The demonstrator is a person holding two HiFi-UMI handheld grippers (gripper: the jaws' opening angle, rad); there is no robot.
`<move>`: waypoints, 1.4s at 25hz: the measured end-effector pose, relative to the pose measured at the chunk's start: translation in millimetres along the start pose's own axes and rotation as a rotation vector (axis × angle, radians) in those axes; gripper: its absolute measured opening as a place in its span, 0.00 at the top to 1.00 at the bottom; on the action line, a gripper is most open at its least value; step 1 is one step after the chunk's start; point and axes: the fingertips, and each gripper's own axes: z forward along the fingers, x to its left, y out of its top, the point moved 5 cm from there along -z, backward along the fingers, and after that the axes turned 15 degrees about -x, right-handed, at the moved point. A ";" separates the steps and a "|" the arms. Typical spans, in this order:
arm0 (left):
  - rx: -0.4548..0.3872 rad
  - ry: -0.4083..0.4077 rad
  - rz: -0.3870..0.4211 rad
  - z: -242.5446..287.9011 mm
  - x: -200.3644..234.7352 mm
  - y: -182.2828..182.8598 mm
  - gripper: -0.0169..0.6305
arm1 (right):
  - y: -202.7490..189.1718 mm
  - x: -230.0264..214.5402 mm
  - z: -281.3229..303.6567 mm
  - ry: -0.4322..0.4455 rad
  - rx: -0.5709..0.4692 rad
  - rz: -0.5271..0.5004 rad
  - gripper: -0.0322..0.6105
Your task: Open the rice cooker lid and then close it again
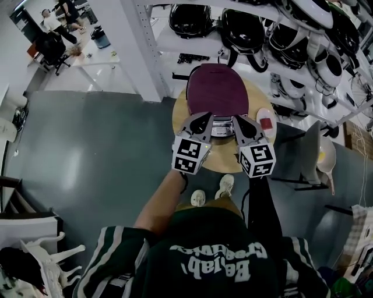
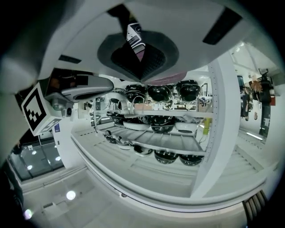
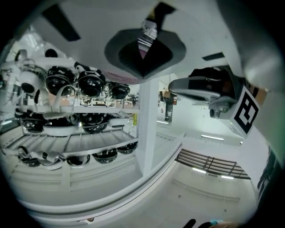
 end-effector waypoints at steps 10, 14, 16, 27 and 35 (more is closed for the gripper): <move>0.120 0.041 -0.040 22.9 2.0 -38.3 0.97 | -38.7 -19.6 21.9 0.068 0.137 0.109 0.94; 0.164 0.036 -0.034 31.0 -0.8 -52.8 0.97 | -53.3 -24.9 27.5 0.090 0.200 0.108 0.94; 0.186 0.029 -0.042 33.7 -1.8 -59.2 0.97 | -59.8 -23.5 30.4 0.109 0.221 0.119 0.94; 0.259 0.050 -0.112 33.2 -2.1 -88.3 0.97 | -82.7 -17.9 39.7 0.143 0.307 0.149 0.94; 0.246 0.053 -0.142 31.5 -1.3 -88.7 0.97 | -84.3 -15.3 36.9 0.126 0.295 0.147 0.94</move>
